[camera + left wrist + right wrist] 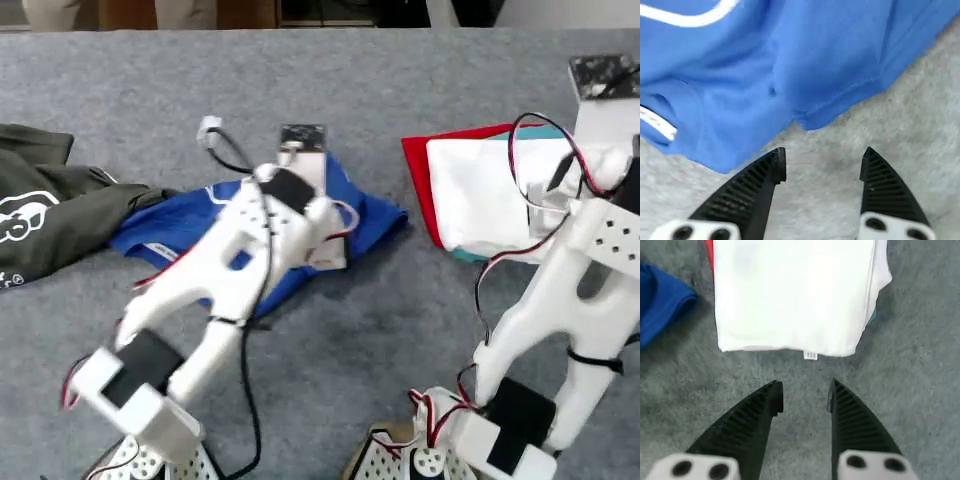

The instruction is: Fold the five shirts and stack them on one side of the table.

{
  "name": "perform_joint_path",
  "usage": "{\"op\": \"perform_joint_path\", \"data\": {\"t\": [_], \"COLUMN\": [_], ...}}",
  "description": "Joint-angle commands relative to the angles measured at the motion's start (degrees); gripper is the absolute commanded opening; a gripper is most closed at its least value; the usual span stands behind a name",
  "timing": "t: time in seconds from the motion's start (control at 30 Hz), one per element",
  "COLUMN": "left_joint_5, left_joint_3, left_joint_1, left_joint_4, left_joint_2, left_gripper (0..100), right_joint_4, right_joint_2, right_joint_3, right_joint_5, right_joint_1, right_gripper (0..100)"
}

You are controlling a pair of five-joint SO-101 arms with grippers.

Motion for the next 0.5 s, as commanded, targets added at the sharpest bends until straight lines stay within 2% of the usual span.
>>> {"op": "perform_joint_path", "data": {"t": [0.0,0.33,0.47], "left_joint_5": [7.56,14.77,15.38], "left_joint_3": [-7.82,-8.44,-9.05], "left_joint_1": [0.53,-2.9,-2.46], "left_joint_4": [1.93,0.97,0.62], "left_joint_2": [3.65,10.77,12.53], "left_gripper": [25,25,25], "right_joint_4": [-1.23,-1.23,-1.23], "right_joint_2": [-3.3,-4.79,-4.62], "right_joint_3": [2.59,5.76,5.76], "right_joint_5": [0.7,0.7,0.7], "right_joint_1": [1.27,1.27,1.27], "right_gripper": [15.4,15.4,15.4]}}
